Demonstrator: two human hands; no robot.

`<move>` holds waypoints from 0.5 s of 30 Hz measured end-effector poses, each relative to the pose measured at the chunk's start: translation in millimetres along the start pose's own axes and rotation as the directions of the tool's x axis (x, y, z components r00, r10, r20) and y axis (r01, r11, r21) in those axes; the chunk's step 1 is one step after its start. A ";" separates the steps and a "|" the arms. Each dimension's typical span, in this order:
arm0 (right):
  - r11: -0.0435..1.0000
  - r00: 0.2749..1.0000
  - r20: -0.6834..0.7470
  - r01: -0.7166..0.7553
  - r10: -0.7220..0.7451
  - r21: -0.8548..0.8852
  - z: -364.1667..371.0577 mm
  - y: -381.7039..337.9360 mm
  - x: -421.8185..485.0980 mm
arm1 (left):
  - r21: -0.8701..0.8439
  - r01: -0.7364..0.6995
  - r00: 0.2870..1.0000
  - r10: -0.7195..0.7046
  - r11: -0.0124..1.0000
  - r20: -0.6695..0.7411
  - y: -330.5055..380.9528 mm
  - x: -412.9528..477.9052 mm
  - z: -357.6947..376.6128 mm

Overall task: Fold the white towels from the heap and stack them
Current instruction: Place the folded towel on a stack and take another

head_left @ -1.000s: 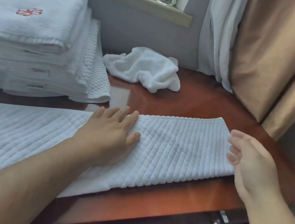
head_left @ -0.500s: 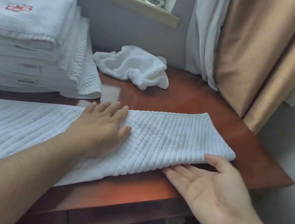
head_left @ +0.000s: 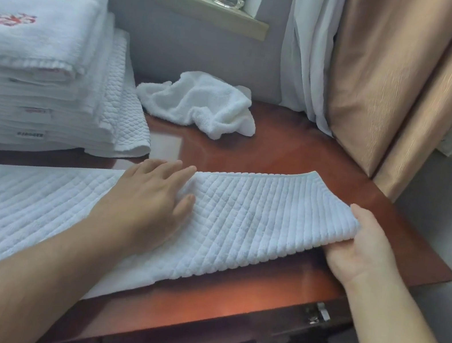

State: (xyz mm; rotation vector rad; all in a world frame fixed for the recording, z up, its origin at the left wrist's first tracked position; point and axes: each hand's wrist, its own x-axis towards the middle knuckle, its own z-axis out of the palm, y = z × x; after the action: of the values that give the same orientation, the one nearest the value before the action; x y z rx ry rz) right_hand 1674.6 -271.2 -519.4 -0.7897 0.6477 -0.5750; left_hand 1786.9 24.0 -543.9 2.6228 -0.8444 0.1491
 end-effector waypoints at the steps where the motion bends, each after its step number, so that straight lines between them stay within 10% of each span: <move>1: 0.999 1.000 -0.026 0.015 -0.016 -0.032 -4.9 0.5 4.5 | -0.003 -0.005 1.000 0.005 1.000 -0.009 -0.2 0.0 -0.2; 10: 0.957 0.984 -0.076 0.140 -0.164 -0.252 0.6 20.3 3.3 | -0.044 -0.074 0.984 0.066 0.996 -0.163 -0.2 -4.2 -2.5; 15: 0.734 0.898 -0.008 0.354 -0.440 -0.580 24.5 19.6 -8.1 | -0.199 -0.146 0.946 0.078 0.969 -0.313 6.9 -9.0 -11.7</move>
State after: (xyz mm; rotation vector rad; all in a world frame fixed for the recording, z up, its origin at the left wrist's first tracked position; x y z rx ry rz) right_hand 1691.1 -243.3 -519.1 -1.4892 0.8041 -0.8558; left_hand 1775.8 28.3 -532.8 2.2690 -0.8483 0.4518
